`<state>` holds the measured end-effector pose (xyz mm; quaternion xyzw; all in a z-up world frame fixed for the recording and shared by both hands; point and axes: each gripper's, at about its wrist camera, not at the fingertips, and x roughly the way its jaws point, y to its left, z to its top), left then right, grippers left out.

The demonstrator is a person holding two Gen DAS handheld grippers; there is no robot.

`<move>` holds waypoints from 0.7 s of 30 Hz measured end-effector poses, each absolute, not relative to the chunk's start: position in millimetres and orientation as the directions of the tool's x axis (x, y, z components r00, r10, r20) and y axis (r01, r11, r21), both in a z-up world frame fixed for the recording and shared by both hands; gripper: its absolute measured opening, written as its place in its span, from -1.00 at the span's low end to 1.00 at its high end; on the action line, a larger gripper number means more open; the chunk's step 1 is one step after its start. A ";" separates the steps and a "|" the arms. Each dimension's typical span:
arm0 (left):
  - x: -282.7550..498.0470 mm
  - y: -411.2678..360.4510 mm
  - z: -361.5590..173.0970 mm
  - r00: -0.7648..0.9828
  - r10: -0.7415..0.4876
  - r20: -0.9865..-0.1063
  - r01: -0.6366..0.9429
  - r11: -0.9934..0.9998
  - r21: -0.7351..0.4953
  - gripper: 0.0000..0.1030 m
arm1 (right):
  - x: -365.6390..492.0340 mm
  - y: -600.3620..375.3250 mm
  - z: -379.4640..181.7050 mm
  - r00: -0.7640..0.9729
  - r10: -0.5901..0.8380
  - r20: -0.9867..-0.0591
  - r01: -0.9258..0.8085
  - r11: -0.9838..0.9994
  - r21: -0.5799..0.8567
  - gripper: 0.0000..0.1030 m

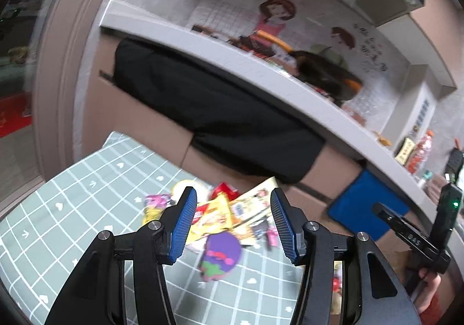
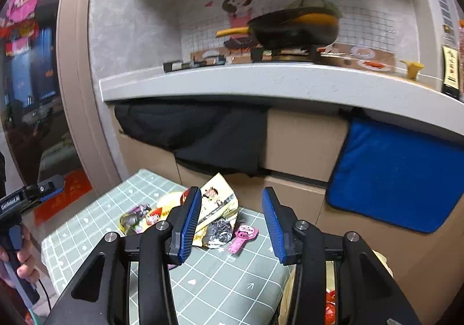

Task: Collect trash
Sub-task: 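Move both open grippers back toward the remaining snack wrappers, then grasp the pink-yellow wrapper with left gripper while right grasps the yellow Hebe wrapper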

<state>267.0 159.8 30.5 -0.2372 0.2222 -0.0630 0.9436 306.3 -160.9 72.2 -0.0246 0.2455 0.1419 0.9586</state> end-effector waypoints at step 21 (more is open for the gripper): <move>388.8 196.9 -118.6 0.770 -0.060 -0.635 -0.328 0.817 -0.474 0.04 | 355.7 -150.6 -31.1 0.703 0.298 -0.646 -0.340 0.938 0.063 -0.21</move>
